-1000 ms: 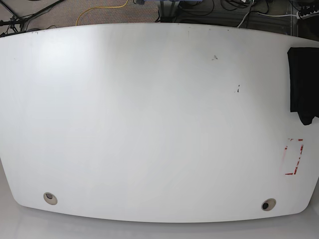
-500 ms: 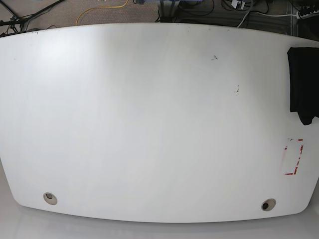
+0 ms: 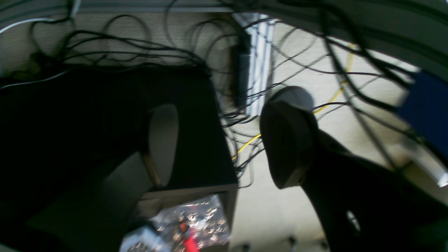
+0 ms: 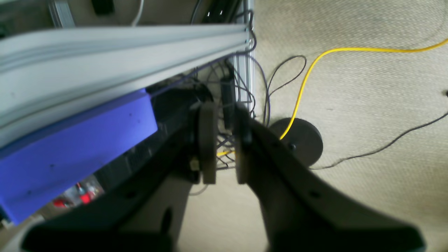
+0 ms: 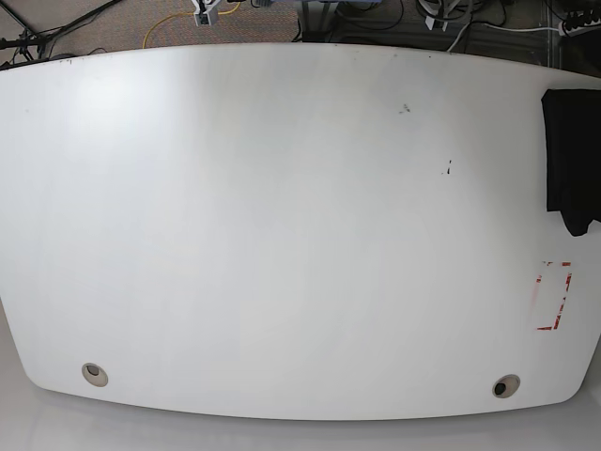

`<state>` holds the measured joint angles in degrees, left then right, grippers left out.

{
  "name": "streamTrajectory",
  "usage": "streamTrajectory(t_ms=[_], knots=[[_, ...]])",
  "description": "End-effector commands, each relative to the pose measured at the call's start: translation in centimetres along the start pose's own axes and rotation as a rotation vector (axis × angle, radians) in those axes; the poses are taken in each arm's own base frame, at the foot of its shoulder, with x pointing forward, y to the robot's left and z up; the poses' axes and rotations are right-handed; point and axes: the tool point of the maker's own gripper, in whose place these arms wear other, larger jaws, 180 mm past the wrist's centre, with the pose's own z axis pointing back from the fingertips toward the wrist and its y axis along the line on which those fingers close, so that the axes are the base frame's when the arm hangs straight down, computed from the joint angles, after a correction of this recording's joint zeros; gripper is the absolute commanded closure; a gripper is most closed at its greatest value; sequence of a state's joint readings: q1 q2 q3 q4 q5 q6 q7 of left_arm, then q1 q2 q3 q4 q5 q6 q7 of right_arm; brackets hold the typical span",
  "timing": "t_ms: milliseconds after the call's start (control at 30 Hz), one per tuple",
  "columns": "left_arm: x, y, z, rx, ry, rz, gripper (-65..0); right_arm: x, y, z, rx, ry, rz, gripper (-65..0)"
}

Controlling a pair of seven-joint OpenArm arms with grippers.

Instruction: Fold the T-shirt properly

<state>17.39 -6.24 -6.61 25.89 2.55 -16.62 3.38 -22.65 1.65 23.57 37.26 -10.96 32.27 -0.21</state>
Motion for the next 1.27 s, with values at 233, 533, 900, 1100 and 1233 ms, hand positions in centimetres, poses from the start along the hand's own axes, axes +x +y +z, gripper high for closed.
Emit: streamTrajectory(t_ms=[233,533,900,1100,1233], knots=[[0.8,1.7,-1.2,0.094,0.056,-0.001,-37.2,0.7,-0.1,-1.7,-0.018,0.048,0.019,-8.6],[1.7,1.9,-1.5,0.122,0.073,-0.008,-37.4,1.1,-1.3,-2.5,-0.101,0.079,0.034,-8.7],[2.1,1.9,-1.5,0.122,0.067,-0.007,-37.4,2.0,-1.8,-2.7,-0.137,0.07,0.038,-8.7],[2.1,1.9,-1.5,0.122,0.067,-0.007,-37.4,1.9,-1.8,-2.6,-0.136,0.072,0.038,-8.7],[2.2,1.7,-1.6,0.119,0.064,-0.007,-37.4,1.8,-1.8,-2.6,-0.136,0.071,0.037,-8.7]])
